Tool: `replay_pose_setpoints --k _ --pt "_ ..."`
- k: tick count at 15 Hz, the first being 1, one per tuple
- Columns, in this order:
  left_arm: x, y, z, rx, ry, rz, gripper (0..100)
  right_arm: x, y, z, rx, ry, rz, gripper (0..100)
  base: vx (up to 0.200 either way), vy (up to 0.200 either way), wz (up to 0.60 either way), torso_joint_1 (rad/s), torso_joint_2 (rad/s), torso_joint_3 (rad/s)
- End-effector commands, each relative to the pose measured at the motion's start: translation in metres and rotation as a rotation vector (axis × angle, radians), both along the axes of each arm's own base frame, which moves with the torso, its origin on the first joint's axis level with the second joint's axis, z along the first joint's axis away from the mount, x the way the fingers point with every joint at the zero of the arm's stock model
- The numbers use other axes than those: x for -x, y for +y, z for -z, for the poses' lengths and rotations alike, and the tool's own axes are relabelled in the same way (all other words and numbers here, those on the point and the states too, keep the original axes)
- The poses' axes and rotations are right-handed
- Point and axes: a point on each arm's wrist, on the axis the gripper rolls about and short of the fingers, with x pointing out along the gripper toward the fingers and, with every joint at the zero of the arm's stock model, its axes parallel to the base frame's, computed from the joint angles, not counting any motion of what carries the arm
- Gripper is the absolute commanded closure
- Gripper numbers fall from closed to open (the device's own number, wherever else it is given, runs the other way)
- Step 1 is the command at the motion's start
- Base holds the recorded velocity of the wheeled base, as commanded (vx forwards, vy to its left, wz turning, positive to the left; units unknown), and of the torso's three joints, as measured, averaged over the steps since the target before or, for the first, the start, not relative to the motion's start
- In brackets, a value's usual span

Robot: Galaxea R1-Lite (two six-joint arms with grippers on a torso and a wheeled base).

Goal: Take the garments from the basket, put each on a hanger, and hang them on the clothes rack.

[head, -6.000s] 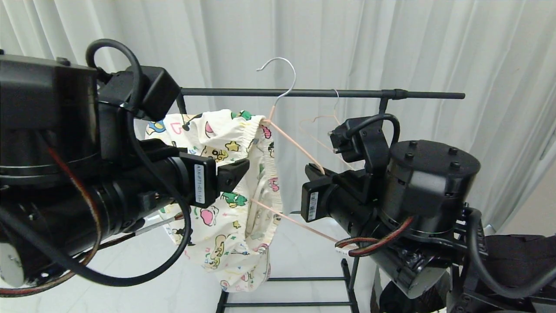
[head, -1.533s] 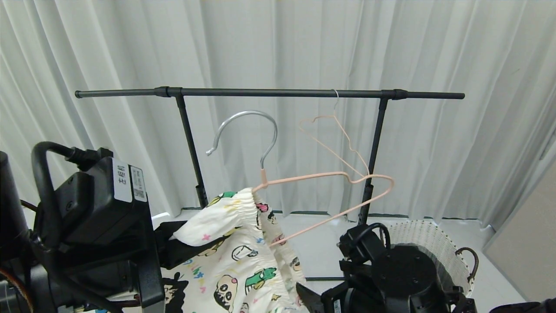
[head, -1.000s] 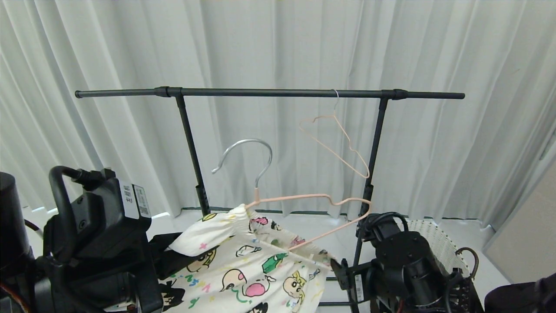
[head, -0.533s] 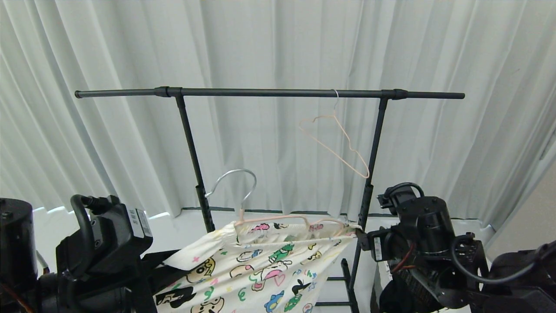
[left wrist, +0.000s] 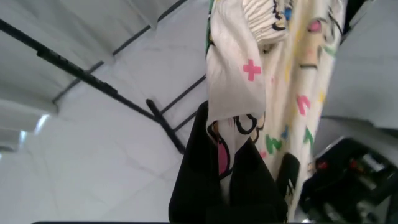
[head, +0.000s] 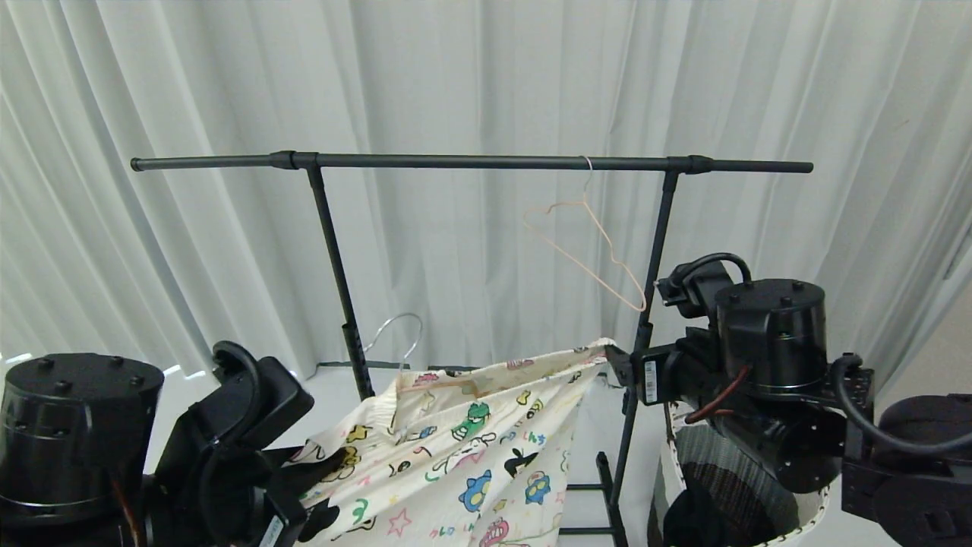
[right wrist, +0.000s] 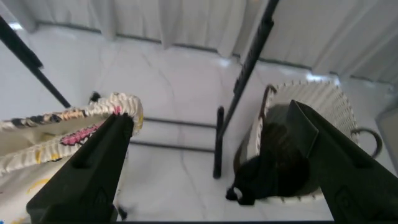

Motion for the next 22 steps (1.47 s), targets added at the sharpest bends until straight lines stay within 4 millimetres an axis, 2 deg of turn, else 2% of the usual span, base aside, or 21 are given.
replay_pose_setpoints --k 1,7,11,14,16,18,22 --pt "-0.007 -0.006 -0.003 0.025 0.012 -0.008 100 0.023 -0.003 -0.023 -0.042 -0.019 -0.095 0 0.000 0.000 0.00 0.000 0.00 0.000" --pt "-0.008 -0.011 -0.018 0.146 -0.090 0.113 100 0.025 -0.023 -0.031 0.055 0.023 -0.282 0 0.000 0.000 0.00 0.000 0.00 0.000" --pt "-0.006 -0.013 -0.018 0.166 -0.084 0.257 100 0.036 -0.027 -0.036 0.185 -0.019 -0.590 0 0.000 0.000 0.00 0.000 0.00 0.000" --pt "-0.002 -0.014 -0.010 0.138 -0.092 0.419 100 0.036 -0.021 -0.032 0.330 -0.103 -0.801 0 0.000 0.000 0.00 0.000 0.00 0.000" --pt "0.000 -0.014 -0.007 0.096 -0.125 0.481 100 0.042 -0.017 -0.029 0.341 -0.078 -0.886 0 0.000 0.000 0.00 0.000 0.00 0.000" --pt "0.001 -0.014 -0.008 0.096 -0.147 0.534 100 0.051 -0.010 -0.027 0.349 -0.046 -0.955 0 0.000 0.000 0.00 0.000 0.00 0.000" --pt "0.012 -0.024 -0.012 0.101 -0.185 0.645 100 0.047 0.010 -0.019 0.355 0.000 -1.021 0 0.000 0.000 0.00 0.000 0.00 0.000"
